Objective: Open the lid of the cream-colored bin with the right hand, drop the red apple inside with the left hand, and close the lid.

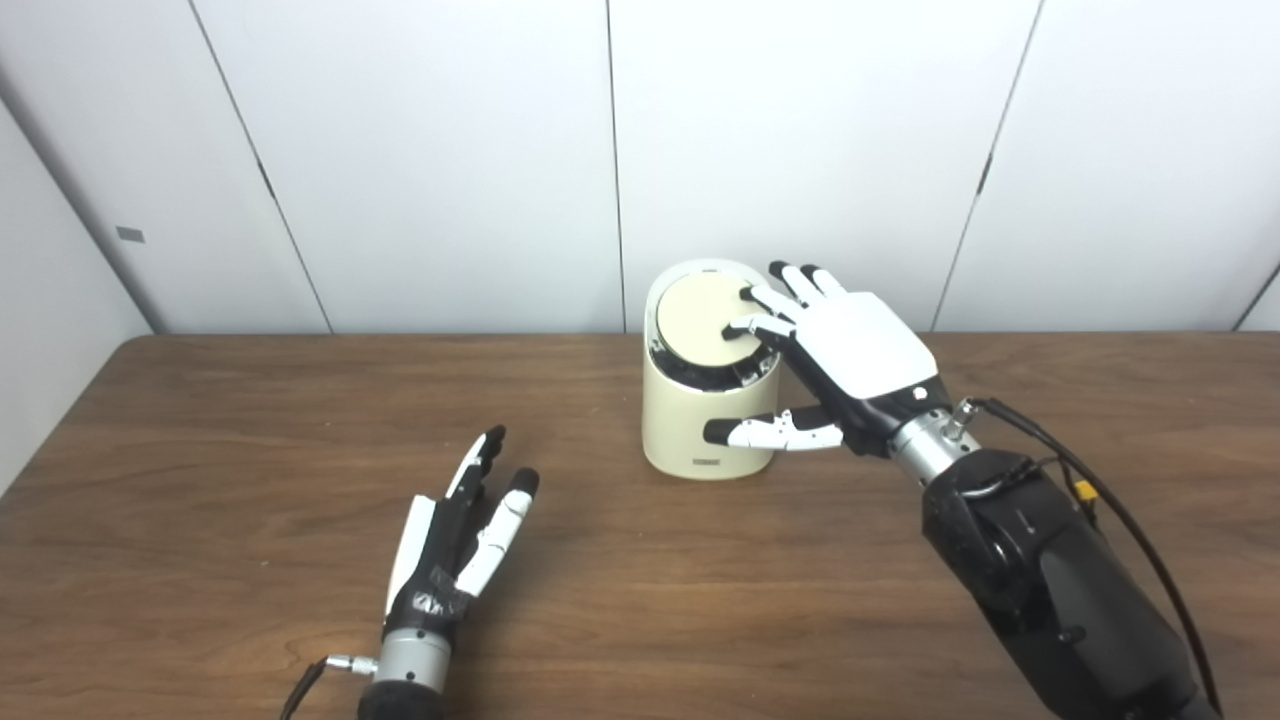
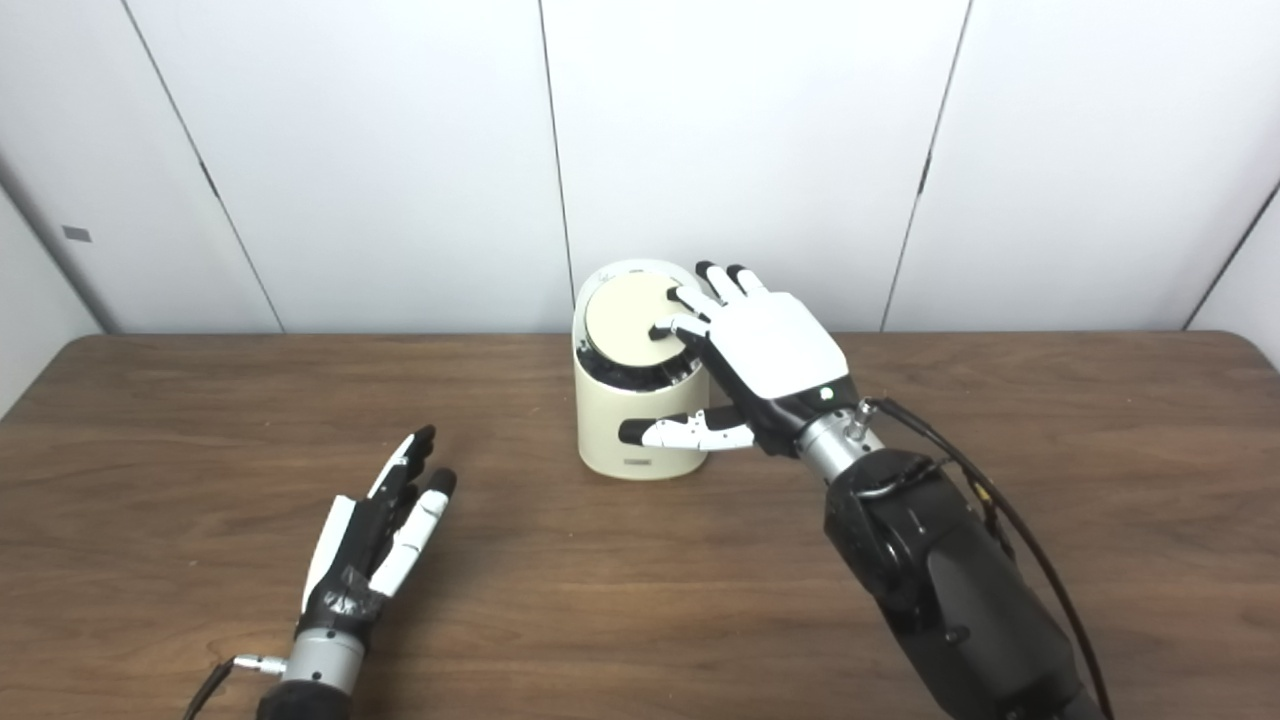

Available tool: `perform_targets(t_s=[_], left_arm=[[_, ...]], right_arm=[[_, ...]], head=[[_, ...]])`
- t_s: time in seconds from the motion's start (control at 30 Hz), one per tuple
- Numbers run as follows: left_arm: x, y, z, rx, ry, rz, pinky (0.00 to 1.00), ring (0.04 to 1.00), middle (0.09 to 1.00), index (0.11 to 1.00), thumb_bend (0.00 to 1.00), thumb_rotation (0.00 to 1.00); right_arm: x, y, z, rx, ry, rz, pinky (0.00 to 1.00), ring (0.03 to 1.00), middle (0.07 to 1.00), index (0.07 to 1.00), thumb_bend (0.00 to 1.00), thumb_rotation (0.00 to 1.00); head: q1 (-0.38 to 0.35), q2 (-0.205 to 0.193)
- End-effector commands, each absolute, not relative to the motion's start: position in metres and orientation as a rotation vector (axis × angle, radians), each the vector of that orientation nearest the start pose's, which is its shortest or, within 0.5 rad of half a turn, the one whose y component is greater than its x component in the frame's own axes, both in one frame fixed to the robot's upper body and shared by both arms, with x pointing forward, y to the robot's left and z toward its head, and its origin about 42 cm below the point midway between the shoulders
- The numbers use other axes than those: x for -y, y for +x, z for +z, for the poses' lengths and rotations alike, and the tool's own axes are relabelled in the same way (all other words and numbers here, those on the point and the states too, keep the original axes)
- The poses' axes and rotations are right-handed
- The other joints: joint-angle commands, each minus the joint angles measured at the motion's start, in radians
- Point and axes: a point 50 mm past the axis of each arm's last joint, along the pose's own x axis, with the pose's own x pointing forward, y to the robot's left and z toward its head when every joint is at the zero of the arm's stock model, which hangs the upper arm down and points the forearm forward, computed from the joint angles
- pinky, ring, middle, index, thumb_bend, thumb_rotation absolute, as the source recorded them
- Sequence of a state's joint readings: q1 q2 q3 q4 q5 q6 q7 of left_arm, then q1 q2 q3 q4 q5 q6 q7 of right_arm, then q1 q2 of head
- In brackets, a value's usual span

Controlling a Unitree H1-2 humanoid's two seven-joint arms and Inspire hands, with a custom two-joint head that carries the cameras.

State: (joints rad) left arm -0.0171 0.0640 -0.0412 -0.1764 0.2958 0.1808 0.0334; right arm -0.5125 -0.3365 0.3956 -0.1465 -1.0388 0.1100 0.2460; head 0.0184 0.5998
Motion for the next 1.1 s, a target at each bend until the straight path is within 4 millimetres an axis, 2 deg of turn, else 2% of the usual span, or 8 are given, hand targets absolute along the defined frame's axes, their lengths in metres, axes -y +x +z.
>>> perform_targets(t_s=[0.0, 0.6, 1.07], left_arm=[[-0.222, 0.293, 0.15, 0.075, 0.363, 0.059, 0.96, 0.973, 0.965, 0.981, 0.61, 0.88], [-0.223, 0.291, 0.153, 0.084, 0.369, 0.063, 0.97, 0.969, 0.956, 0.975, 0.6, 0.89], [-0.223, 0.291, 0.153, 0.084, 0.367, 0.062, 0.96, 0.97, 0.962, 0.975, 0.59, 0.88]], right_arm=[[0.163, 0.386, 0.265, 0.542, -1.479, 0.284, 1.0, 1.0, 0.922, 0.753, 0.58, 0.99], [0.149, 0.397, 0.255, 0.49, -1.575, 0.333, 1.0, 1.0, 0.954, 0.711, 0.57, 0.99], [0.15, 0.393, 0.259, 0.492, -1.549, 0.329, 1.0, 1.0, 0.951, 0.721, 0.59, 0.99]], head=[[0.0, 0.001], [-0.004, 0.002], [-0.002, 0.003]])
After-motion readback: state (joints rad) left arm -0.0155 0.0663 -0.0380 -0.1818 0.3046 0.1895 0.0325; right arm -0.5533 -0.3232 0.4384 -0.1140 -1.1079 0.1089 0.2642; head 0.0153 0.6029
